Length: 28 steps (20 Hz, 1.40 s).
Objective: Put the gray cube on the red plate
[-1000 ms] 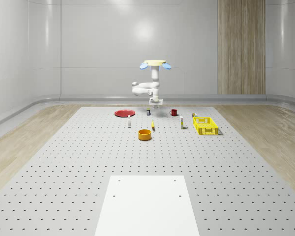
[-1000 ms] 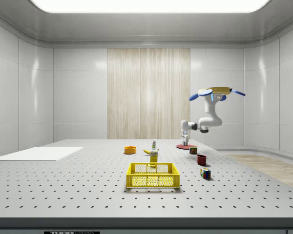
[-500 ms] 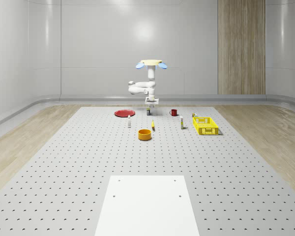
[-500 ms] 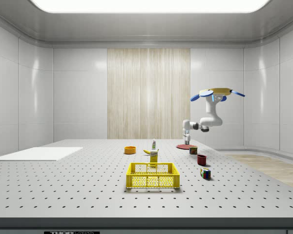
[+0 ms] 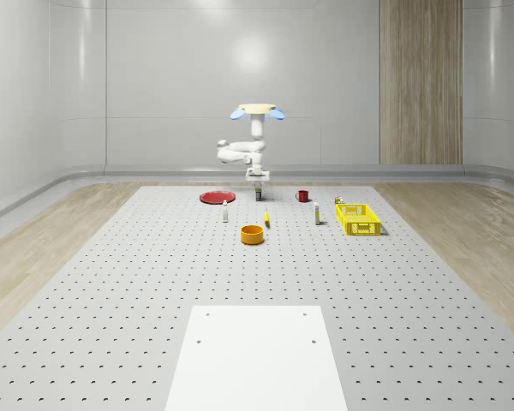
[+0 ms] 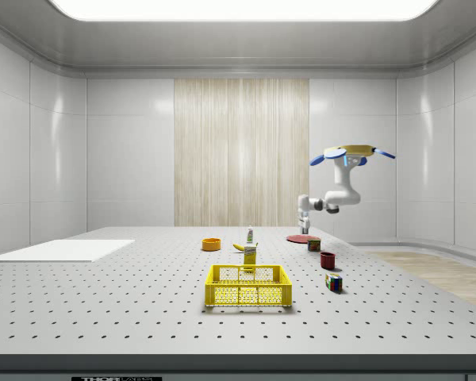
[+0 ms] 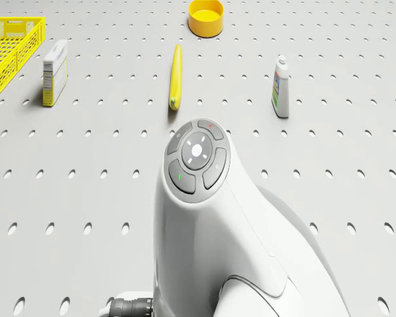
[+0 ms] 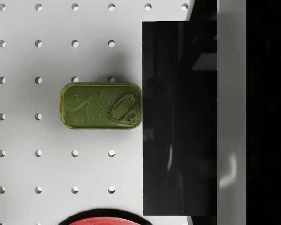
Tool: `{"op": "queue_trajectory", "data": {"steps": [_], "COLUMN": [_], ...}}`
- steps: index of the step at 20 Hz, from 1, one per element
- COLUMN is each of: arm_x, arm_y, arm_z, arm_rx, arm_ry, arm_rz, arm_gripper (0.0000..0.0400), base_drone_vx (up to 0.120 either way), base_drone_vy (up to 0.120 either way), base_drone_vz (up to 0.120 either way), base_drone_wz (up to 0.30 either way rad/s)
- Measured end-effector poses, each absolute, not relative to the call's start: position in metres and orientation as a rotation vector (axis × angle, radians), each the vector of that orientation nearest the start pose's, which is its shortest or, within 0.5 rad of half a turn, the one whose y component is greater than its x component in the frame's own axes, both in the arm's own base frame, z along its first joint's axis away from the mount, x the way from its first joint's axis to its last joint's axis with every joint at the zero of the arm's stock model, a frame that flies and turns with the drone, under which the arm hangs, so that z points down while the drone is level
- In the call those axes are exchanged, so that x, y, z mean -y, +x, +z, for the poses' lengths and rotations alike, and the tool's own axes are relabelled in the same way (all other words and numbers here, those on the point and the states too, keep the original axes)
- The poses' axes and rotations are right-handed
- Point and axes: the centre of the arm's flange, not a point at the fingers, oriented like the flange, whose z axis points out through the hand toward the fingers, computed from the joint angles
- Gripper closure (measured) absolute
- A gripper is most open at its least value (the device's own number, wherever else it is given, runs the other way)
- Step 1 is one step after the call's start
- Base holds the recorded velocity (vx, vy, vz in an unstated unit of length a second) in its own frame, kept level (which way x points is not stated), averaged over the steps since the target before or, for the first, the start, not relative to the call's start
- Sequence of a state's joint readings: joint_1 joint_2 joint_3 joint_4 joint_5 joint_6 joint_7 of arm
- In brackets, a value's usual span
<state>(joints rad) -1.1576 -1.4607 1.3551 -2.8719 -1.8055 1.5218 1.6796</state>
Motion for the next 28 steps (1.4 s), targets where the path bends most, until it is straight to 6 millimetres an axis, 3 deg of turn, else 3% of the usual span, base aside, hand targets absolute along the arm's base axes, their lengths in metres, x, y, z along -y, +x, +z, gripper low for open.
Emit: {"op": "queue_trajectory", "data": {"steps": [5, 11, 22, 28], "arm_x": [0.0000, 0.0000, 0.0000, 0.0000], "arm_y": [0.3068, 0.3068, 0.3068, 0.3068], "arm_z": [0.4927, 0.4927, 0.4927, 0.4927], "arm_rx": [0.002, 0.002, 0.002, 0.002], "arm_ry": [0.001, 0.001, 0.001, 0.001], "arm_rz": [0.786, 0.786, 0.786, 0.786], "arm_gripper": [0.0150, 0.0150, 0.0150, 0.0150], "base_drone_vx": [-0.120, -0.007, -0.102, 0.000], "base_drone_vy": [-0.120, -0.120, -0.120, -0.120], "base_drone_vz": [0.000, 0.000, 0.000, -0.073], "base_drone_wz": [0.000, 0.000, 0.000, 0.000]}}
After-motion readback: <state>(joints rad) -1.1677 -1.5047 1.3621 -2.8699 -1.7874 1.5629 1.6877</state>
